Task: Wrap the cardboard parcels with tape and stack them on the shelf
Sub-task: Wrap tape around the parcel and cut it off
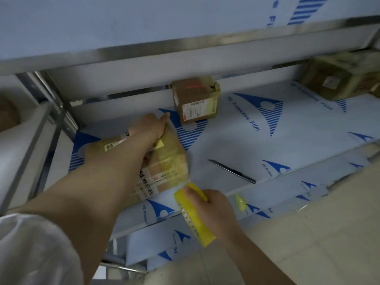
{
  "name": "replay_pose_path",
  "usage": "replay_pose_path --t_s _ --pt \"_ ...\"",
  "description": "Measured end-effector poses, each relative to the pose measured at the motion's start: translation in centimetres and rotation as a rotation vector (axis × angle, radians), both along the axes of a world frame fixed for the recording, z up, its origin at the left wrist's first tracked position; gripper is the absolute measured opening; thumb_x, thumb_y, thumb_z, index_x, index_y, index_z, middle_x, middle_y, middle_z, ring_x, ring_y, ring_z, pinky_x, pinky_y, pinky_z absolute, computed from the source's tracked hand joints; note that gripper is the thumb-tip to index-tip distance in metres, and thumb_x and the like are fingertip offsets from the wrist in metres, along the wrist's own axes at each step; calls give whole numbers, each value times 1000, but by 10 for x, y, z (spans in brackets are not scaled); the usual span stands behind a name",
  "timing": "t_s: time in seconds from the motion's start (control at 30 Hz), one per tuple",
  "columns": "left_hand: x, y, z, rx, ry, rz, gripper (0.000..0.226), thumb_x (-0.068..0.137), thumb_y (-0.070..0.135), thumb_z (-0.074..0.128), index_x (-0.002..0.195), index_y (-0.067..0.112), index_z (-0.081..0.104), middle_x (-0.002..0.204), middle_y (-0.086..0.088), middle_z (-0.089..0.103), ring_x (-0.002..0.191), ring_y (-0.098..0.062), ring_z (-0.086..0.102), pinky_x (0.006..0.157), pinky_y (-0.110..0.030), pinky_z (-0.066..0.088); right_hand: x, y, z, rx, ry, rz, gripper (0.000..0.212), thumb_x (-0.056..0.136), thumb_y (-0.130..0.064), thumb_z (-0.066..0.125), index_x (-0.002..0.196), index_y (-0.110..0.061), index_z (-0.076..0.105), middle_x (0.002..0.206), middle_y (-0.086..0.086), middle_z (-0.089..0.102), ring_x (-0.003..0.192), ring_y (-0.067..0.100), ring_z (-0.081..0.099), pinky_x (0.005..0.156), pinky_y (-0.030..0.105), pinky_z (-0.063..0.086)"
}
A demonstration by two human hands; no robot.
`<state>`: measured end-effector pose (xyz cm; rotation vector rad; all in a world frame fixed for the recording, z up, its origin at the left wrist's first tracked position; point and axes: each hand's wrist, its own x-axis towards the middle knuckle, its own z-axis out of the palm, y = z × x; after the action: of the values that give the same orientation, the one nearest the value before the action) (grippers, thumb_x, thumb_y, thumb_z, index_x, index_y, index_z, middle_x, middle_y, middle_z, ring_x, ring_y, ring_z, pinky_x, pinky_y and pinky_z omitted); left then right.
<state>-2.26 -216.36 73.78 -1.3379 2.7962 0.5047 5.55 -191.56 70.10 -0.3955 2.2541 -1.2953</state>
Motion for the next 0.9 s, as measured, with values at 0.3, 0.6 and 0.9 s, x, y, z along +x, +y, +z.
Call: replay_pose_path --t_s 0.3,0.6,0.9 --pt "38 78 -3 -169 -136 -330 105 78 84 9 151 11 -7 158 -15 -14 145 -28 -17 112 -52 -14 -1 -5 3 -35 -57 20 59 85 -53 59 49 -21 25 48 -3 25 50 17 33 55 29 27" --pt "46 94 0 -241 -138 -325 94 89 70 11 149 -1 -5 158 -20 -4 146 -31 -5 119 -44 -1 0 -5 7 -28 -90 45 57 84 -53 59 51 -21 25 50 -3 27 54 18 36 58 30 30" --pt "20 32 10 -250 -234 -159 83 86 75 13 126 15 54 127 -16 53 115 -32 50 95 -45 35 3 -2 4 52 -30 79 63 82 -59 56 40 -18 32 34 -6 35 50 15 42 52 26 31"
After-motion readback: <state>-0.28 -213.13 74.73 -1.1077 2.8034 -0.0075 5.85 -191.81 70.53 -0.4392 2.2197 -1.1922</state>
